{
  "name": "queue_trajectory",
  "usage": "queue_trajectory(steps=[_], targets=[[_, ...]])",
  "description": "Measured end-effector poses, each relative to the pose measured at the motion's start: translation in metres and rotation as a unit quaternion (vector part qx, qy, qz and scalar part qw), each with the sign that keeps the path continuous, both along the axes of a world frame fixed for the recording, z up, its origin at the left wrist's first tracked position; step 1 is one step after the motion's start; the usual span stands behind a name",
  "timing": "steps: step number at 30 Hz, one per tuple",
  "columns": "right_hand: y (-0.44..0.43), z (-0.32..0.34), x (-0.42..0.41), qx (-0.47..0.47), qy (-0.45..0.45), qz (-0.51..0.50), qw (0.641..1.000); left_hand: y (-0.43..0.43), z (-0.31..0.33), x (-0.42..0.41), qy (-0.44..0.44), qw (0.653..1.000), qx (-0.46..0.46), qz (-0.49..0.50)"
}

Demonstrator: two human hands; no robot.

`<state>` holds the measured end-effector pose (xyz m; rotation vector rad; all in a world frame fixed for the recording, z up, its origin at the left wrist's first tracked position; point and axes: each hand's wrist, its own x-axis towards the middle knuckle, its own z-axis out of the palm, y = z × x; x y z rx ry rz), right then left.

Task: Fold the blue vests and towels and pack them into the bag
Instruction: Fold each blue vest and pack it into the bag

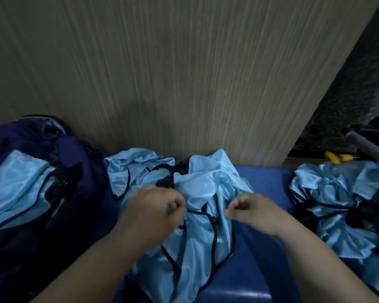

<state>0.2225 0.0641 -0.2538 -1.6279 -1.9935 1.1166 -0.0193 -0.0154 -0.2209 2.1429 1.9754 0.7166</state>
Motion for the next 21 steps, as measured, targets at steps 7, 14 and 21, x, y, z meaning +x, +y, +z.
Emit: queue_trajectory(steps=[7, 14, 21], targets=[[-0.015, -0.014, -0.024, -0.011, -0.041, -0.006, 0.999, -0.016, -0.030, 0.039, 0.037, 0.981, -0.164, -0.092], [-0.014, 0.002, -0.020, -0.132, 0.350, -0.067, 0.925, -0.006, -0.032, 0.033, -0.004, 0.987, -0.126, -0.098], [-0.003, 0.013, -0.007, -0.097, 0.528, -0.195, 0.821, 0.014, -0.007, 0.008, -0.356, 0.913, -0.194, 0.044]])
